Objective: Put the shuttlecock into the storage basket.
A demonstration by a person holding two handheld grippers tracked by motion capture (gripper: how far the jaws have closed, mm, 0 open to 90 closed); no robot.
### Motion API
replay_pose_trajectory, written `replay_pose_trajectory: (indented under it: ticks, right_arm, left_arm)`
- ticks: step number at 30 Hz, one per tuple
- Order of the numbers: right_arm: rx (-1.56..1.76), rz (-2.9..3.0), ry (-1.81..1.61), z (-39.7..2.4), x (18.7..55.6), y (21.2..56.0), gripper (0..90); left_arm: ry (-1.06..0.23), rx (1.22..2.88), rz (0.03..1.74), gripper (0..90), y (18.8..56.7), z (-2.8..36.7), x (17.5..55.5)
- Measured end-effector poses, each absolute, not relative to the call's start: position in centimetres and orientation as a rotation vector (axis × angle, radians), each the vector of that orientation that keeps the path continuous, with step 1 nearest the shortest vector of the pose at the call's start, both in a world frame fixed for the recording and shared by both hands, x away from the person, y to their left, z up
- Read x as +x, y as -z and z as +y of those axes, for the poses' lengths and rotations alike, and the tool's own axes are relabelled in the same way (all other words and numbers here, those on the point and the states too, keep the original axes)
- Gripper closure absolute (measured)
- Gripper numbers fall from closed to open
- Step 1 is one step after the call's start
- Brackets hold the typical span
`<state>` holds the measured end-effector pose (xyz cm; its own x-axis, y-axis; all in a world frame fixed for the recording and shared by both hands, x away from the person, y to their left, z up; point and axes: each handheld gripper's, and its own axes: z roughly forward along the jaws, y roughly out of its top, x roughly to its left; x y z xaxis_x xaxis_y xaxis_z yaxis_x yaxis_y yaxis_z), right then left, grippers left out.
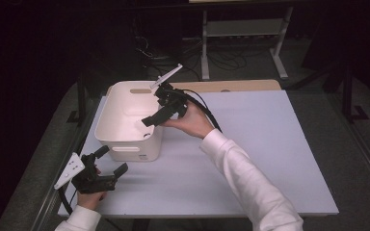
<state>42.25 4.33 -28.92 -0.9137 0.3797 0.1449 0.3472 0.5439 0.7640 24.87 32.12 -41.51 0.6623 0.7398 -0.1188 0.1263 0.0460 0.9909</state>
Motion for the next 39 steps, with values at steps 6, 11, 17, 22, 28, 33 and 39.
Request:
replay_pose_trajectory:
  ticks: [6,11,17,22,28,33,39]
  right_arm:
    - [0.672,2.666,-1.385,3.1,41.9,29.0,0.0]
    - [0.683,2.647,-1.405,2.1,41.7,28.9,0.0]
    - [0.72,2.624,-1.448,1.3,41.3,28.9,0.0]
    - [0.713,2.603,-1.472,0.3,41.1,29.1,0.0]
    - [0.718,2.57,-1.49,-0.8,40.8,29.0,0.0]
    - [0.715,2.556,-1.495,-1.5,40.5,29.1,0.0]
    - [0.722,2.542,-1.507,-2.4,40.3,29.3,0.0]
  left_arm:
    - [-0.546,1.484,0.76,0.0,41.6,32.0,24.9]
    - [-0.546,1.486,0.762,0.0,41.6,32.1,24.9]
    - [-0.548,1.486,0.763,0.0,41.6,32.0,24.9]
    - [-0.549,1.493,0.765,0.0,41.6,32.2,24.9]
    - [-0.545,1.481,0.763,0.0,41.6,32.0,25.0]
    - [-0.544,1.48,0.765,0.0,41.6,32.0,25.0]
    - [-0.545,1.487,0.764,0.0,41.6,32.0,25.0]
